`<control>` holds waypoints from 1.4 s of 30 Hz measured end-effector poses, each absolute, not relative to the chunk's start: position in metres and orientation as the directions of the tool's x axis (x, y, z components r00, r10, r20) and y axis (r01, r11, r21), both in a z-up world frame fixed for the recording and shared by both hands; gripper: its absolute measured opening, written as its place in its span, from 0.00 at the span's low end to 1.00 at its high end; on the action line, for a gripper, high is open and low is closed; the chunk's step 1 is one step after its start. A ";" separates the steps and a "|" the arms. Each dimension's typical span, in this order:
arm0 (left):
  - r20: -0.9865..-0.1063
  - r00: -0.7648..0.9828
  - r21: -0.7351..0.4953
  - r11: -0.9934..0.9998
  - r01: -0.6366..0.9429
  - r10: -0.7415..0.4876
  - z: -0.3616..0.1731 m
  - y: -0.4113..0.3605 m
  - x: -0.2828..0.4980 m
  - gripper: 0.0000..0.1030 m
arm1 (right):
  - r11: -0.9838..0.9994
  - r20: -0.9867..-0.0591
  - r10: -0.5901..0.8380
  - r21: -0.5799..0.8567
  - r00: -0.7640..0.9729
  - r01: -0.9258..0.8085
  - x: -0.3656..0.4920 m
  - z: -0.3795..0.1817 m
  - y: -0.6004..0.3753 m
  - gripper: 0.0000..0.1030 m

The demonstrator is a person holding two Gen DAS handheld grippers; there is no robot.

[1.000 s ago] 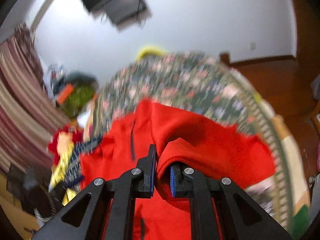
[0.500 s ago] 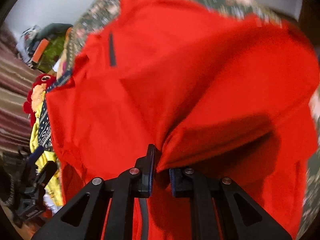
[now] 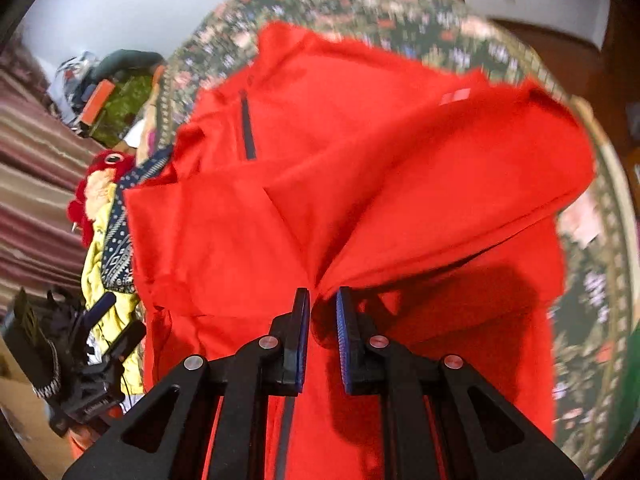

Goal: Fold large clothes

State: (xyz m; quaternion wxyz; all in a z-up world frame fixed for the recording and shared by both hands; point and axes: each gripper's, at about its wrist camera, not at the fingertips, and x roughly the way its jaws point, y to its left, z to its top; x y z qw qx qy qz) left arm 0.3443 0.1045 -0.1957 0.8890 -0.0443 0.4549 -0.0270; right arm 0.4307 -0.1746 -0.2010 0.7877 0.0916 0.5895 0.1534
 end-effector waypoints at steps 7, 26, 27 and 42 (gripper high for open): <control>-0.765 0.632 -0.070 0.991 0.117 -0.128 -0.148 0.043 0.364 0.96 | 0.950 -0.843 0.312 0.261 0.438 -0.173 0.411 -0.144 -0.226 0.09; -0.850 0.452 -0.040 0.889 0.456 -0.270 -0.189 -0.194 0.472 0.92 | 0.975 -0.825 0.152 0.215 0.545 0.053 0.390 -0.167 -0.412 0.09; -0.857 0.439 -0.042 0.885 0.465 -0.271 -0.194 -0.200 0.476 0.83 | 0.974 -0.830 0.154 0.218 0.536 0.058 0.390 -0.173 -0.416 0.09; -0.867 0.469 0.039 0.917 0.398 -0.167 -0.234 -0.231 0.528 0.07 | 0.973 -0.855 0.185 0.229 0.485 0.032 0.395 -0.202 -0.407 0.09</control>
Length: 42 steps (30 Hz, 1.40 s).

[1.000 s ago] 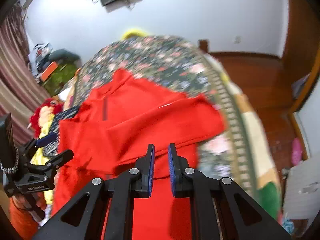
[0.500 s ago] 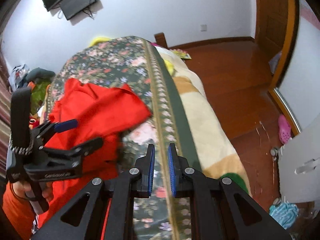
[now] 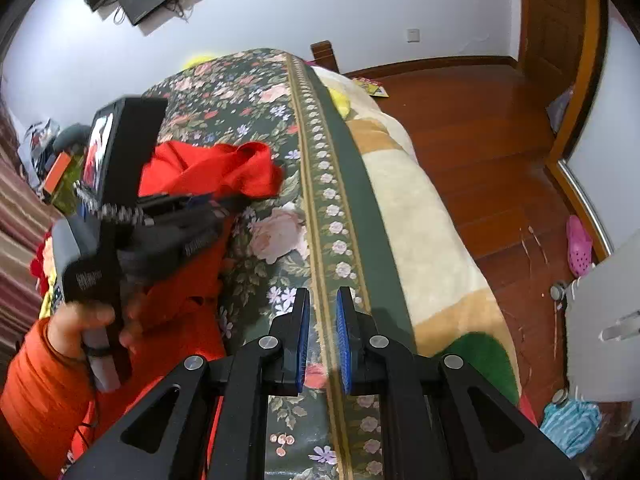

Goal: Fold large clothes

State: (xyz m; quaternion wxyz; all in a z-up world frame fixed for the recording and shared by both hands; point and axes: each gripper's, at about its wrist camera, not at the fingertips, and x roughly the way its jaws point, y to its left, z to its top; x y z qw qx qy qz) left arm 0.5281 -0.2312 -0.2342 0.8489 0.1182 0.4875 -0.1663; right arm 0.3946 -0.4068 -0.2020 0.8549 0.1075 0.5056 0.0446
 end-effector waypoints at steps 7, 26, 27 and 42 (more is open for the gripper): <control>-0.777 0.564 -0.082 0.933 0.350 -0.280 -0.165 -0.166 0.510 0.06 | 0.976 -0.850 0.196 0.216 0.489 -0.016 0.398 -0.195 -0.383 0.09; -0.612 0.786 -0.033 0.996 0.087 -0.088 -0.079 0.090 0.391 0.06 | 0.960 -0.856 0.147 0.004 0.496 -0.279 0.451 -0.206 -0.253 0.09; -0.617 0.783 -0.035 0.996 0.077 -0.082 -0.085 0.094 0.383 0.06 | 0.959 -0.866 0.132 -0.010 0.481 -0.282 0.452 -0.214 -0.249 0.09; -0.837 0.515 -0.260 0.962 -0.078 -0.184 -0.256 0.159 0.320 0.11 | 0.952 -0.893 0.032 -0.110 0.448 -0.287 0.449 -0.241 -0.239 0.09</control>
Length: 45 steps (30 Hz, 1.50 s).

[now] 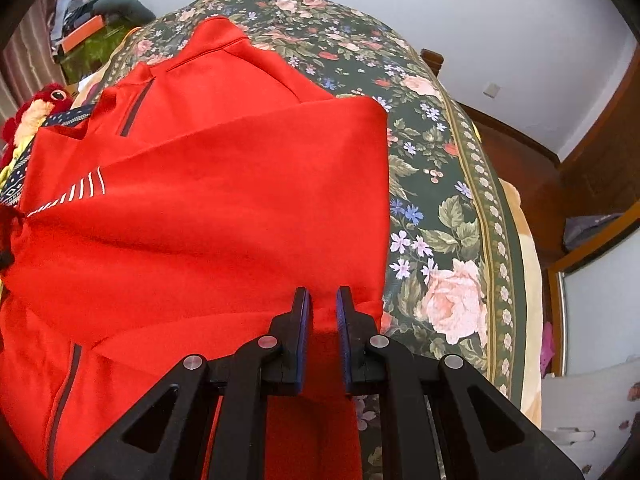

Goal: Fold large clothes
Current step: 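Release the folded side with the left tool and smooth it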

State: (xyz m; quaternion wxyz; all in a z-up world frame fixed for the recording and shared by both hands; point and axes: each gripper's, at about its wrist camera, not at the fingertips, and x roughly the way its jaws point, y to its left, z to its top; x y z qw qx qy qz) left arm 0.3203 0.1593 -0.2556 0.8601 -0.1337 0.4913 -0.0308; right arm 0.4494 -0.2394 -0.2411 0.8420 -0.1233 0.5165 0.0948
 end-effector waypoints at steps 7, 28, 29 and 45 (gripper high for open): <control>-0.887 0.451 -0.172 0.979 -0.114 -0.103 -0.280 0.165 0.301 0.44 | 0.948 -0.879 0.018 -0.135 0.476 -0.287 0.443 -0.243 -0.241 0.09; -0.894 0.447 -0.087 0.978 -0.189 0.007 -0.272 0.170 0.294 0.72 | 0.961 -0.848 -0.026 -0.167 0.529 -0.219 0.413 -0.221 -0.282 1.00; -0.886 0.464 -0.082 0.980 -0.182 0.013 -0.263 0.169 0.294 0.72 | 0.960 -0.844 -0.015 -0.162 0.536 -0.228 0.412 -0.217 -0.280 1.00; -0.750 0.660 -0.005 0.998 -0.057 0.034 -0.145 0.166 0.393 0.83 | 0.922 -0.738 0.187 -0.096 0.648 -0.375 0.454 -0.132 -0.186 1.00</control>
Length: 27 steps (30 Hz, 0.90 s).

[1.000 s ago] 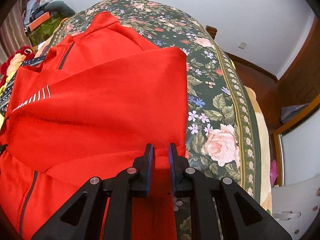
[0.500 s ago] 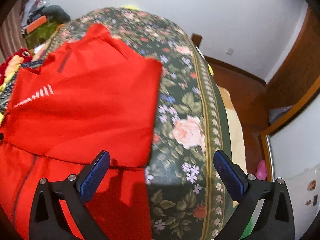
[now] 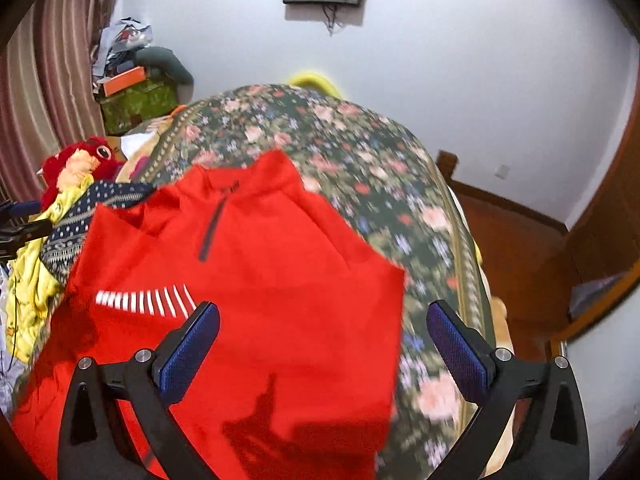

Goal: Fold large clothes

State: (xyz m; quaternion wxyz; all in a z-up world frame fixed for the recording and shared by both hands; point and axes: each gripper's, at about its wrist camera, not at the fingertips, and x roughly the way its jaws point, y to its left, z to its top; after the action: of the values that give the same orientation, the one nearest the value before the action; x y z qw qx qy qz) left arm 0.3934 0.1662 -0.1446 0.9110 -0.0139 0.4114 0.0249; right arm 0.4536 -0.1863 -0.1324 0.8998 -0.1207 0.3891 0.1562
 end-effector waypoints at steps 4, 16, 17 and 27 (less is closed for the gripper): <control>-0.763 0.646 0.004 1.000 -0.022 0.017 -0.151 0.165 0.439 0.83 | 0.914 -0.738 0.205 -0.091 0.643 -0.395 0.486 -0.136 -0.164 1.00; -0.876 0.481 -0.058 0.998 -0.015 -0.044 -0.231 0.180 0.572 0.83 | 0.894 -0.860 0.268 0.054 0.434 -0.444 0.612 -0.215 -0.112 1.00; -0.888 0.458 -0.062 0.998 -0.019 -0.047 -0.241 0.183 0.579 0.83 | 0.896 -0.868 0.266 0.062 0.419 -0.439 0.621 -0.223 -0.109 1.00; -0.893 0.435 -0.139 0.990 -0.018 -0.118 -0.280 0.197 0.601 0.59 | 0.910 -0.816 0.333 0.146 0.473 -0.388 0.655 -0.250 -0.095 0.58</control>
State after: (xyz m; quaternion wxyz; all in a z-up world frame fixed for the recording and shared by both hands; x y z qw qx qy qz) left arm 0.6012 0.1966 -0.2799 0.8447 -0.0640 0.5306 -0.0295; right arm 0.6552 -0.0946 -0.2500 0.8576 -0.0294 0.4685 0.2101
